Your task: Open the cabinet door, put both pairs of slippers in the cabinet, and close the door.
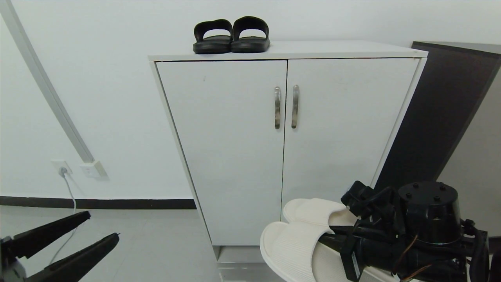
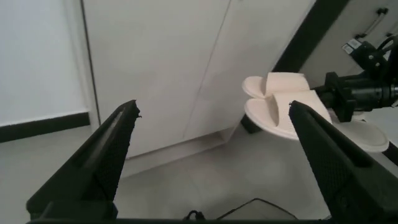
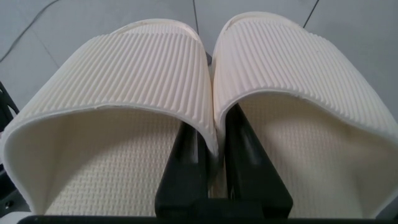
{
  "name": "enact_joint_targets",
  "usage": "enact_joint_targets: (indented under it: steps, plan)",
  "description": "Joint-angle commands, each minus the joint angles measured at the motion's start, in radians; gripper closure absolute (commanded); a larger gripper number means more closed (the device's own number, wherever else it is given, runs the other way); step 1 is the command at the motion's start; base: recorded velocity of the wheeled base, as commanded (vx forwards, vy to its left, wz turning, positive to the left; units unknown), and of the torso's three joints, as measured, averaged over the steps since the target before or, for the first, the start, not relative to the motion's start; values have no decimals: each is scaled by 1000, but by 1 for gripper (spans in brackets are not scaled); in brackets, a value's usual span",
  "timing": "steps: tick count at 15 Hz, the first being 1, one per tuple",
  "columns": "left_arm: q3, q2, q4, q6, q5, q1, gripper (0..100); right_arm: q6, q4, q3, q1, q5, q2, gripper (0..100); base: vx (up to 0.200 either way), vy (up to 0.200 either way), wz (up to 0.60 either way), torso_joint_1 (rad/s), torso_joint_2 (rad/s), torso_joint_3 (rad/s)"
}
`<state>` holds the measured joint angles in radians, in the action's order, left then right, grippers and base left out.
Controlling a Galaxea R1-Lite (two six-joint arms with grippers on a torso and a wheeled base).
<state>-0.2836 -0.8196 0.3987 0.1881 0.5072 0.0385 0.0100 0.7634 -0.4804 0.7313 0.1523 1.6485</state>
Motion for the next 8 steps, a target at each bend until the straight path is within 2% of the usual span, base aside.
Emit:
enact_joint_targets:
  steps: [1, 3, 5, 8]
  plan:
    - [-8, -162, 80, 1, 10, 77, 0, 1, 1, 0, 0, 1, 2, 100, 0, 0, 0, 0, 0, 0]
    - [-26, -242, 138, 1, 4, 139, 0, 1, 1, 0, 2, 1, 1, 100, 0, 0, 0, 0, 0, 0]
    - [-81, -308, 155, 2, -1, 181, 0, 1, 1, 0, 2, 1, -1, 100, 0, 0, 0, 0, 0, 0]
    - [-166, -382, 155, 28, -6, 273, 0, 2, 1, 0, 0, 1, -3, 100, 0, 0, 0, 0, 0, 0]
